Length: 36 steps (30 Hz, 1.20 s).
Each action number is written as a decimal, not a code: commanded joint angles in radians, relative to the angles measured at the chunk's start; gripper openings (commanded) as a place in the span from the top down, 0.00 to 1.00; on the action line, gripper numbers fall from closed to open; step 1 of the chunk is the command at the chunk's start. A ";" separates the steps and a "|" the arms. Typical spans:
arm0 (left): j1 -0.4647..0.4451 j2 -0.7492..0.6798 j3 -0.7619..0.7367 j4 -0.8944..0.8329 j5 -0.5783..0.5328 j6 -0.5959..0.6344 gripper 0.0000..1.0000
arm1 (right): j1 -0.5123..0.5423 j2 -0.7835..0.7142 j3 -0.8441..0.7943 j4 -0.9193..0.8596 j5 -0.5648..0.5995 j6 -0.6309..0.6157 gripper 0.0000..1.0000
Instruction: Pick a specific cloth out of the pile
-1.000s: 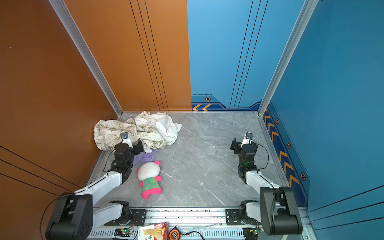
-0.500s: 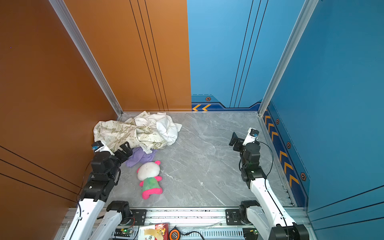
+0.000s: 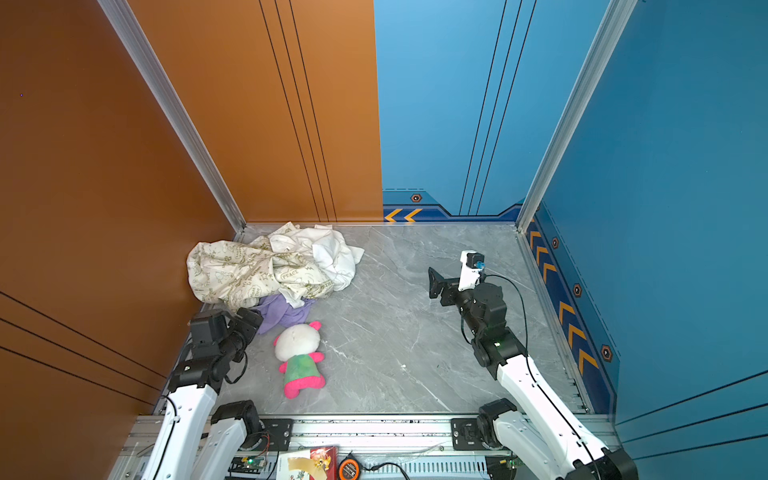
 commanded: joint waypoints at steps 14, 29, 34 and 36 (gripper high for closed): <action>0.033 0.337 0.037 -0.010 -0.047 -0.069 0.24 | 0.230 0.140 0.092 0.019 0.020 -0.135 0.00; 0.050 0.600 0.063 0.218 0.007 -0.084 0.33 | 0.256 0.159 0.092 0.026 0.022 -0.167 0.00; 0.055 0.661 0.076 0.282 0.027 -0.073 0.40 | 0.257 0.159 0.090 0.026 0.022 -0.170 0.00; 0.056 0.682 0.076 0.318 0.041 -0.071 0.47 | 0.257 0.158 0.088 0.025 0.024 -0.169 0.00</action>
